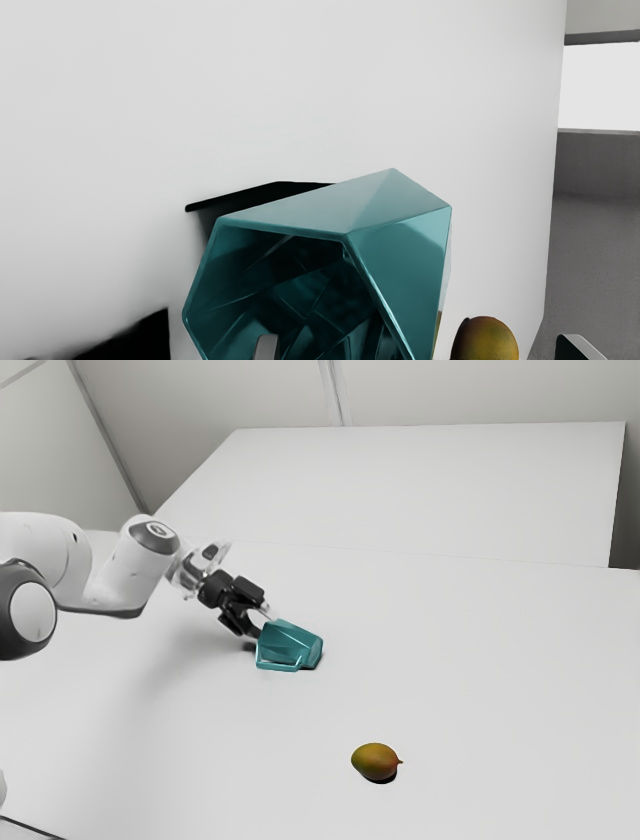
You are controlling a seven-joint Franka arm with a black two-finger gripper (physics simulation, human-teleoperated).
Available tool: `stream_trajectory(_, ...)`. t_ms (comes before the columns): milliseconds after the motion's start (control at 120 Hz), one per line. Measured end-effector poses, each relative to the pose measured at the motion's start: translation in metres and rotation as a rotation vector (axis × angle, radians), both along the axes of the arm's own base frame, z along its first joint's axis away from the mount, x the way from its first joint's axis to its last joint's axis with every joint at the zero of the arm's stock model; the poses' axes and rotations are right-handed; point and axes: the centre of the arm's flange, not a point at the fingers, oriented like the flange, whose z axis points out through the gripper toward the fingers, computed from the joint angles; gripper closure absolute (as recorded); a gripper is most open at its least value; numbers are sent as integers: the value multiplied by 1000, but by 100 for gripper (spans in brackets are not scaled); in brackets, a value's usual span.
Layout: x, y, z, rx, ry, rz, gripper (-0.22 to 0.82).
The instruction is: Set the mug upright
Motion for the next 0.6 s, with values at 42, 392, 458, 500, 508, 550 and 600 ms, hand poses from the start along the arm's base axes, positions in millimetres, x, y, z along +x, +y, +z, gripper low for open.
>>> stream_trajectory(42, -2, 0, -2, -19, 1, -4, 1)
stream_trajectory(392, -7, -2, -3, -121, -37, -43, 32)
stream_trajectory(458, -7, -4, -2, -129, -46, -52, 36)
stream_trajectory(500, -7, -4, -2, -131, -51, -56, 40)
stream_trajectory(508, -7, -4, -1, -132, -53, -57, 40)
stream_trajectory(550, -7, -6, -1, -134, -58, -63, 44)
stream_trajectory(600, -6, -8, 1, -142, -67, -71, 49)
